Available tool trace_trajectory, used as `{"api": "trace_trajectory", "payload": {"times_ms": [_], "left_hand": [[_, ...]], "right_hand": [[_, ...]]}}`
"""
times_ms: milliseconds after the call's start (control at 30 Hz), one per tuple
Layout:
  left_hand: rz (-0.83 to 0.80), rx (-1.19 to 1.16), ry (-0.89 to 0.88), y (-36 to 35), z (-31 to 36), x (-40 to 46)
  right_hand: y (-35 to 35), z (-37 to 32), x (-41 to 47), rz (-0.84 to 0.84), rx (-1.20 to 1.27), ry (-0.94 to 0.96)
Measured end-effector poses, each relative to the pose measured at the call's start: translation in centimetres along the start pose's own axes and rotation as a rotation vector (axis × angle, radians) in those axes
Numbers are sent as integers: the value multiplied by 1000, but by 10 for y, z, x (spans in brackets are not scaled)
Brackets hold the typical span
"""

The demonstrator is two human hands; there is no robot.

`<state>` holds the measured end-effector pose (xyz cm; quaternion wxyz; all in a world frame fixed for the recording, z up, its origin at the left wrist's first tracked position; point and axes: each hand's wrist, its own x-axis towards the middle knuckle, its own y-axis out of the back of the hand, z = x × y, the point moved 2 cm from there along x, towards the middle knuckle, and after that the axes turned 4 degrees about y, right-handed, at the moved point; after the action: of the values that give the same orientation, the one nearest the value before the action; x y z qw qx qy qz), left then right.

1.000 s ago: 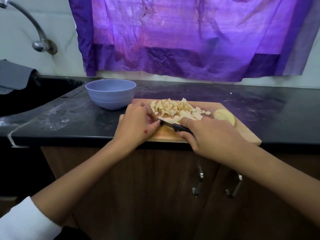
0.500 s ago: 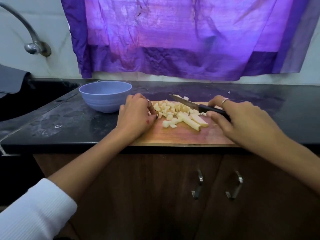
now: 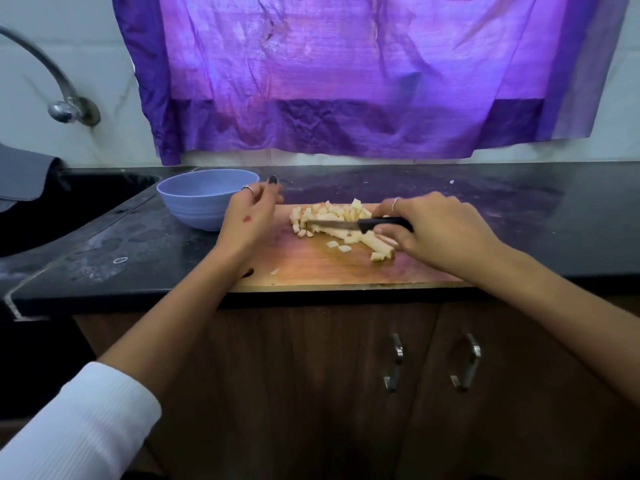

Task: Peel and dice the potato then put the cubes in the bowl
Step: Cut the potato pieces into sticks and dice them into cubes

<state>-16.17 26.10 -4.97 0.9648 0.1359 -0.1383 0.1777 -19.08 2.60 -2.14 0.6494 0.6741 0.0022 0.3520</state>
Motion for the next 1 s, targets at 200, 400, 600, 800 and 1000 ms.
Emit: {"api": "trace_trajectory", "payload": {"times_ms": [200,400,600,800,1000], "left_hand": [[-38,-184,183,19,-3,-4],[-4,-109,103,20,-3,-9],[21,327,-361,24,19,-42],[-327,745,-692,-33,51,-69],[-674,1129,-792,-84,56,-57]], "right_hand": [[15,-19,-18,-7,261,120],[0,-33,-5,-60,199,109],[12,10,4,52,348,-213],[16,31,-20,79,491,-314],[13,45,-36,134,576,-385]]}}
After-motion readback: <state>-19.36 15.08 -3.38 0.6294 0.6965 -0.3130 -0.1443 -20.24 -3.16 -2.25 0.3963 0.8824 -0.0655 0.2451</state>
